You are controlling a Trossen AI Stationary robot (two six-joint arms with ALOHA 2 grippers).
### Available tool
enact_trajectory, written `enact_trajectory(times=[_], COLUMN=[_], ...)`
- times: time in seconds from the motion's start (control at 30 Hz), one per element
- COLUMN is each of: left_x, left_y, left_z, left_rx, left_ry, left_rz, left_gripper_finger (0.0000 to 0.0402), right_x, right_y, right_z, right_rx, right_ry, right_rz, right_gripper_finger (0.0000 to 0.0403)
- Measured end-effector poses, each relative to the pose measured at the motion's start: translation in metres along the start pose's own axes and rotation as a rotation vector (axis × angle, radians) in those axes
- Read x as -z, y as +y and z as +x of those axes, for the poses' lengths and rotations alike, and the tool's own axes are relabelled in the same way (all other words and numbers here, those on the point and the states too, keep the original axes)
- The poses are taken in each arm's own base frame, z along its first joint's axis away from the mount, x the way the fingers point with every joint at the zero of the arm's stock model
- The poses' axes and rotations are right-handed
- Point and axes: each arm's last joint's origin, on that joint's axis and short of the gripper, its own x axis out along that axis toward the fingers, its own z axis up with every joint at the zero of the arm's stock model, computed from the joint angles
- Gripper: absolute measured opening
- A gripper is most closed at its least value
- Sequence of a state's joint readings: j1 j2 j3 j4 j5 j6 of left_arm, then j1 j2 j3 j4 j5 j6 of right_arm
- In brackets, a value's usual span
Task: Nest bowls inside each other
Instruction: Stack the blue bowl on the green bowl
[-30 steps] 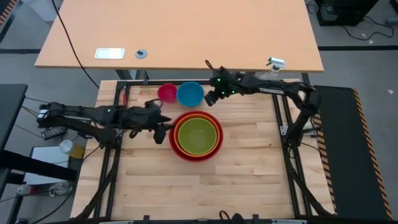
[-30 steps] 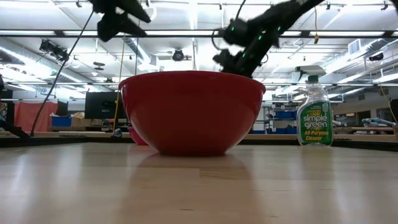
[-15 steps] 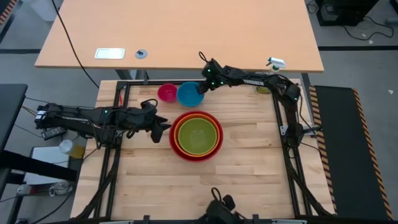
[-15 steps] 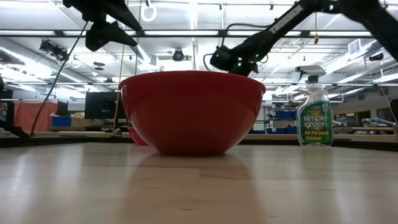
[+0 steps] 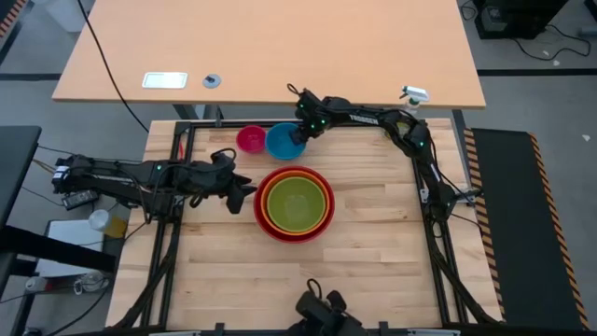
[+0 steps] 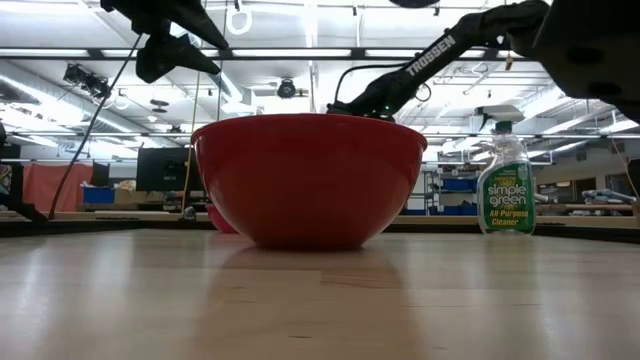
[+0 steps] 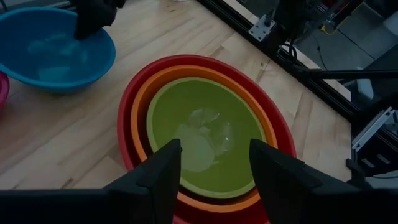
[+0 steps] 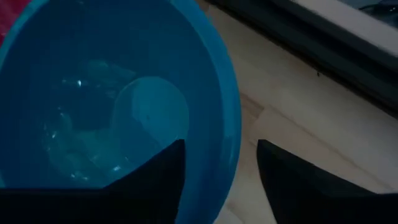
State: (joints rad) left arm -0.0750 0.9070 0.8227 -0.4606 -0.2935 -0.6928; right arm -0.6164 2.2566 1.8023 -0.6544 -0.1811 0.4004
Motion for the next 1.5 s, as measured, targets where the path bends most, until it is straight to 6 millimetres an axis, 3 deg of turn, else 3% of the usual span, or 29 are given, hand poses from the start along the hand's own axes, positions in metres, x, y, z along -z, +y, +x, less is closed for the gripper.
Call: enact_trajectory(times=[0.33, 0.5, 0.6, 0.8, 0.93, 1.03, 1.2, 1.33, 1.5], left_x=[-0.005, -0.003, -0.002, -0.007, -0.017, -0.026, -0.033, -0.034, -0.029], left_y=[-0.007, -0.005, -0.002, 0.015, 0.033, 0.047, 0.073, 0.086, 0.097], left_z=[-0.001, -0.001, 0.0, 0.002, 0.005, 0.01, 0.026, 0.04, 0.062], left_rx=[0.065, 0.046, 0.01, -0.13, -0.284, -0.357, -0.422, -0.457, -0.438], left_ry=[-0.059, -0.038, -0.029, 0.004, 0.05, 0.066, 0.174, 0.267, 0.429], left_rz=[-0.048, -0.034, -0.027, -0.053, -0.055, -0.035, 0.032, 0.203, 0.52], left_gripper_finger=[0.0192, 0.0192, 0.0198, 0.022, 0.0219, 0.0213, 0.0208, 0.0208, 0.0208], right_x=[0.004, 0.002, 0.002, 0.005, 0.021, 0.041, 0.076, 0.1, 0.116], right_y=[-0.003, -0.005, -0.002, 0.014, 0.036, 0.059, 0.108, 0.141, 0.157], right_z=[0.0, -0.016, -0.035, -0.099, -0.141, -0.155, -0.152, -0.143, -0.126], right_rx=[0.044, 0.042, 0.058, 0.001, -0.104, -0.125, -0.132, -0.097, -0.046], right_ry=[0.034, 0.039, 0.026, -0.013, 0.006, 0.063, 0.111, 0.095, 0.108], right_rz=[-0.01, -0.033, -0.064, -0.143, -0.211, -0.297, -0.432, -0.511, -0.547], right_gripper_finger=[0.0051, 0.0017, 0.0018, 0.0031, 0.0026, 0.0026, 0.003, 0.003, 0.0034])
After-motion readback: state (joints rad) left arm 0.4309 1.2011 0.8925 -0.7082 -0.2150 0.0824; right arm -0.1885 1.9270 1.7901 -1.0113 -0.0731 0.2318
